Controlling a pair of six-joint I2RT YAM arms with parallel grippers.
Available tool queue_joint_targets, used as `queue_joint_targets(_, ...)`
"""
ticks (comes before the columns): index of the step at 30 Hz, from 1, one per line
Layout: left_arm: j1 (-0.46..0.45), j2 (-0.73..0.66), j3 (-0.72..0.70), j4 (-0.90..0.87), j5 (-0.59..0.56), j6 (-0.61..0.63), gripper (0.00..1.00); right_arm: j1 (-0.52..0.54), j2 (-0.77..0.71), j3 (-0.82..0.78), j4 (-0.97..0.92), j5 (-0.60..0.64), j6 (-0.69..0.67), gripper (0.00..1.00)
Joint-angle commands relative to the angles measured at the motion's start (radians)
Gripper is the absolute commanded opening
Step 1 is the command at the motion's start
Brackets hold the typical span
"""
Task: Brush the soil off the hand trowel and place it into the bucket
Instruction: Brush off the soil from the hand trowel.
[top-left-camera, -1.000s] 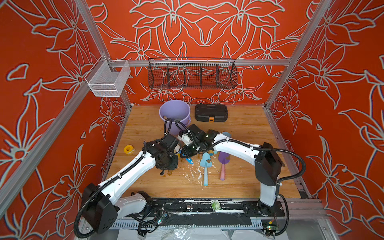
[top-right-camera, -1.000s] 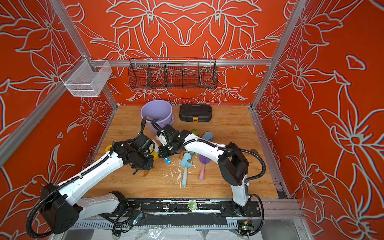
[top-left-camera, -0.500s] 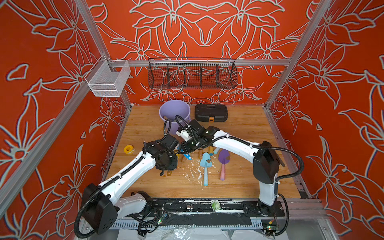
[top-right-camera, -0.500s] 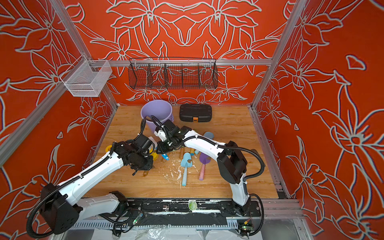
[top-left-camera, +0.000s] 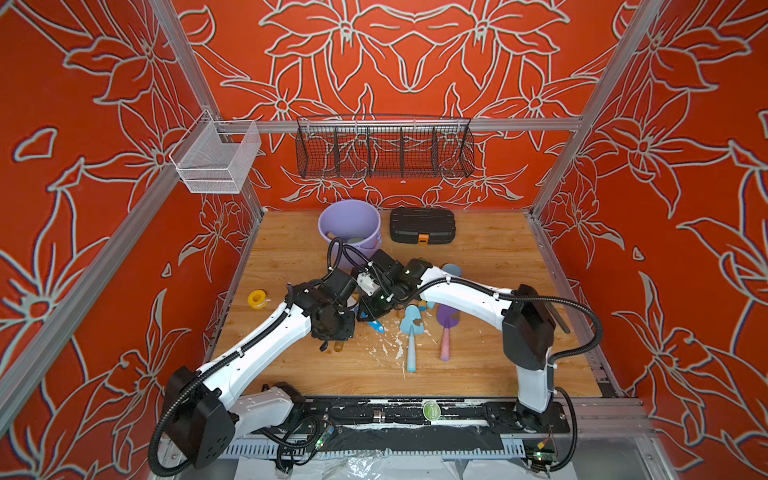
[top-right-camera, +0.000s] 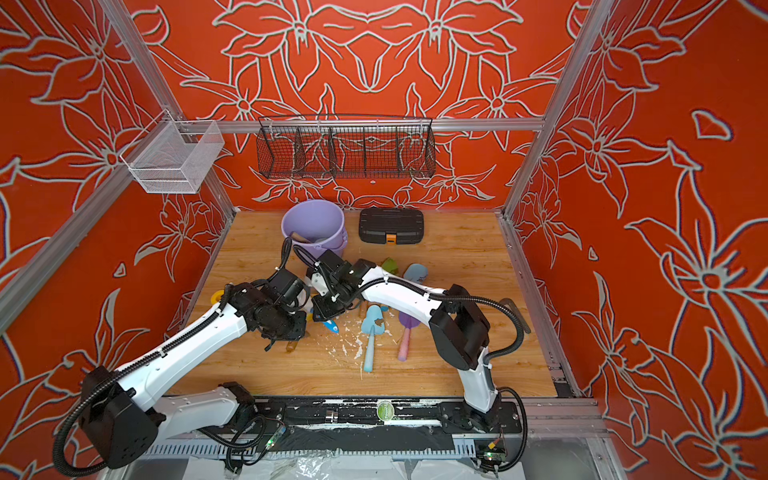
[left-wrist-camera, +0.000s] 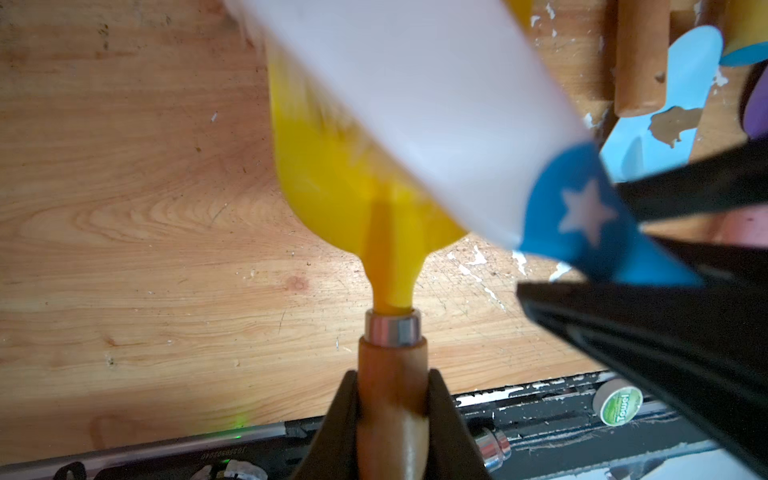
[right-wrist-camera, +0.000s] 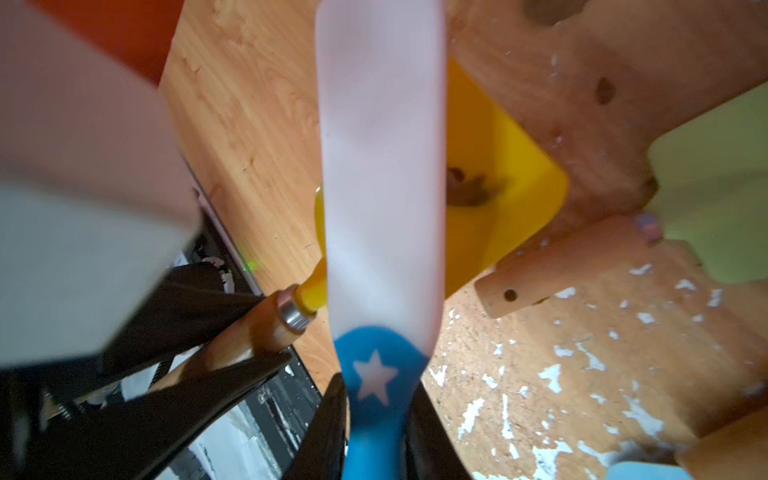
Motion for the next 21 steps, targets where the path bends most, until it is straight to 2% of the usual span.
queue_joint_targets(1, 0.005, -0.010, -0.005, -0.007, -0.008, -0.005, 0.00, -0.035, 0.049, 0.080, -0.054, 0.096, -0.043, 0.00)
queue_joint_targets(6, 0.005, -0.009, -0.008, -0.006, -0.011, -0.005, 0.00, -0.064, 0.113, 0.177, -0.047, 0.123, -0.052, 0.00)
queue_joint_targets(14, 0.004, -0.009, -0.009, -0.005, -0.014, -0.007, 0.00, -0.076, 0.175, 0.296, -0.050, 0.050, -0.054, 0.00)
queue_joint_targets(19, 0.022, -0.022, -0.011, 0.020, -0.002, -0.009, 0.00, -0.083, 0.070, 0.181, -0.002, 0.029, -0.035, 0.00)
queue_joint_targets(21, 0.031, -0.036, -0.034, 0.074, 0.047, -0.019, 0.00, -0.094, 0.015, 0.111, 0.035, 0.013, -0.012, 0.00)
